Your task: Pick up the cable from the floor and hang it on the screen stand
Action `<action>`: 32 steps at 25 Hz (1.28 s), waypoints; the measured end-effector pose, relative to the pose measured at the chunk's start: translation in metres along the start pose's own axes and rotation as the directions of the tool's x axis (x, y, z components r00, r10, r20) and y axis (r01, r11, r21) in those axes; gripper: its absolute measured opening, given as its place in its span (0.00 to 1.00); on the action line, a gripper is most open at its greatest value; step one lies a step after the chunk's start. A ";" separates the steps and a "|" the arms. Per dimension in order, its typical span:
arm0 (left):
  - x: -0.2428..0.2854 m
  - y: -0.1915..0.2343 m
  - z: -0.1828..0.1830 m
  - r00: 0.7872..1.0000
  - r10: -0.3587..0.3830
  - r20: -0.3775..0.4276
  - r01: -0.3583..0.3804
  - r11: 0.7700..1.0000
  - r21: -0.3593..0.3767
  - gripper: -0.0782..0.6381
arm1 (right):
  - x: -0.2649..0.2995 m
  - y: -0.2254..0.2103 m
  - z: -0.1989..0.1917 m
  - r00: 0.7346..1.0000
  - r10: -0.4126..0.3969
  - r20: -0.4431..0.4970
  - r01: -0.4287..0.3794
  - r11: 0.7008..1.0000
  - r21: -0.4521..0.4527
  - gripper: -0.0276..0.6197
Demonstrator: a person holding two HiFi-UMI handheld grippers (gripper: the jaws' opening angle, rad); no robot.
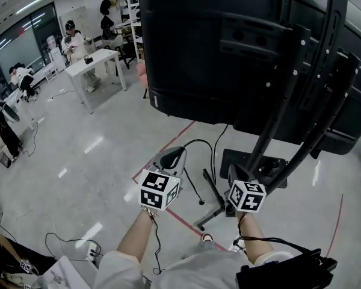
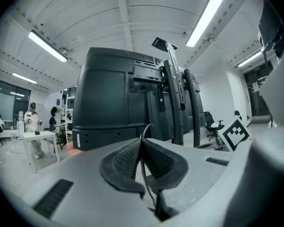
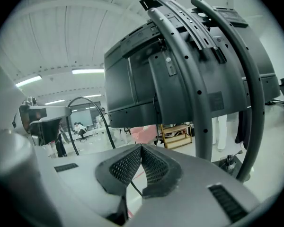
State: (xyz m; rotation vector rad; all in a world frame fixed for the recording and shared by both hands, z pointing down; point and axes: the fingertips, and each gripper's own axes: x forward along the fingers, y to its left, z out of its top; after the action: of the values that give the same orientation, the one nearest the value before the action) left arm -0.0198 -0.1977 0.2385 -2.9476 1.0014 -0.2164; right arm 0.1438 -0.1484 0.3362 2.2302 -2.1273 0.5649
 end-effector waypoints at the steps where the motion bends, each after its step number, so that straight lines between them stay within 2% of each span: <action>1: 0.002 -0.003 0.012 1.000 -0.013 0.014 0.013 1.000 0.018 0.13 | -0.002 -0.001 0.006 1.000 -0.001 0.013 0.001 1.000 0.001 0.07; 4: 0.010 -0.010 0.043 0.998 -0.042 0.040 0.040 0.998 0.053 0.13 | -0.008 -0.005 0.025 0.999 -0.008 0.044 0.008 1.000 -0.003 0.07; 6: 0.018 -0.010 0.061 0.998 -0.050 0.045 0.048 0.998 0.050 0.13 | -0.009 -0.008 0.038 0.998 -0.014 0.067 0.015 1.000 -0.005 0.07; 15: 0.042 0.005 0.113 1.000 -0.022 0.001 0.022 0.996 -0.088 0.13 | -0.012 -0.008 0.066 0.995 0.006 0.103 -0.006 1.000 -0.006 0.07; 20: 0.053 0.020 0.135 0.998 0.062 -0.019 -0.064 0.993 -0.100 0.13 | 0.001 0.001 0.095 0.992 0.031 0.120 -0.025 0.998 -0.051 0.07; 26: 0.064 0.041 0.159 0.993 0.115 -0.037 -0.120 0.976 -0.184 0.13 | 0.018 0.020 0.143 0.989 0.050 0.140 -0.033 0.992 -0.119 0.07; 32: 0.075 0.053 0.188 0.984 0.175 -0.033 -0.178 0.977 -0.120 0.13 | 0.033 0.025 0.184 0.987 0.061 0.151 -0.045 0.994 -0.104 0.07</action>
State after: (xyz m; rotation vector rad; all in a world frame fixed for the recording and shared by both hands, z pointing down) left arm 0.0328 -0.2902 0.0586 -2.9450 1.3175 -0.1900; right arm 0.1661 -0.2283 0.1663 2.2370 -2.2366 0.2874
